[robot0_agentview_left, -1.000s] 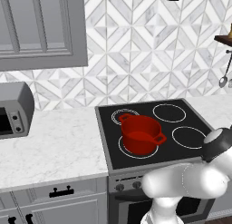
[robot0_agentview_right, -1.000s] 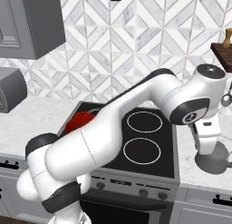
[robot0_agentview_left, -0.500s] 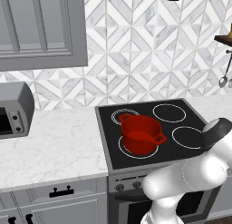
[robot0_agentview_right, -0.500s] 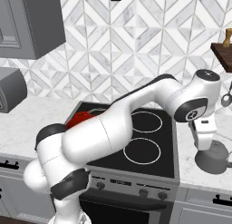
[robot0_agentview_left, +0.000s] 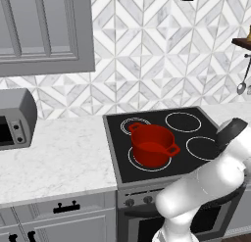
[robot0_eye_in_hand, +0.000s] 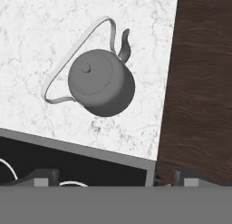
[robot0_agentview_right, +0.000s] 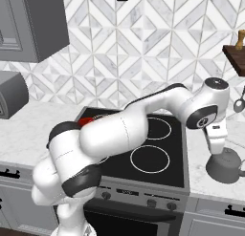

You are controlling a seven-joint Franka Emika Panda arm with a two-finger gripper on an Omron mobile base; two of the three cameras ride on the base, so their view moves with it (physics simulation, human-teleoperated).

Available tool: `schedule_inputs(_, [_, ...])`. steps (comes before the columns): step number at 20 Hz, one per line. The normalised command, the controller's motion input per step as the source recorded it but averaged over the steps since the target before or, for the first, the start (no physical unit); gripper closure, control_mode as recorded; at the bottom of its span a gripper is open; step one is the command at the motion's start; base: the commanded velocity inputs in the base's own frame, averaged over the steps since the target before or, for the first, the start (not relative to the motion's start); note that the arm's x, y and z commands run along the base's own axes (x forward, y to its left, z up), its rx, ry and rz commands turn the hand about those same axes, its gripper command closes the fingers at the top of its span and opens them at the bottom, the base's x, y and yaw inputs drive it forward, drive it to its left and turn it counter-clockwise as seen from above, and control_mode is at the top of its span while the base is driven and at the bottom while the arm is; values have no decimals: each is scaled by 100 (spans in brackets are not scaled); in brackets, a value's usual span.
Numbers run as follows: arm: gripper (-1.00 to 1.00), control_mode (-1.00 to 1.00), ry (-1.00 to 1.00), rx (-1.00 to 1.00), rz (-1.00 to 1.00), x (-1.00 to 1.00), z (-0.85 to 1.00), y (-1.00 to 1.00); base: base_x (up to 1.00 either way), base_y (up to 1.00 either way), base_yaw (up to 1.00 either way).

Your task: Pick the kettle from the counter and place it on a stove burner. Then turn the burner on.

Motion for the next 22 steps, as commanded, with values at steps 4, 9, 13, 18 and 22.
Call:
schedule_inputs(4, [-100, -100, 10, 0, 0, 59, -17, -41, 0, 0, 0])
schedule_inputs(9, [-100, -100, 9, 0, 0, 60, -19, -34, 0, 0, 0])
schedule_inputs(13, [-100, -100, 3, 0, 0, 46, -2, -41, 0, 0, 0])
schedule_inputs(18, [-100, -100, 8, 0, 0, 26, -11, -42, 0, 0, 0])
schedule_inputs(22, [-100, -100, 10, 0, 0, 27, -28, -17, 0, 0, 0])
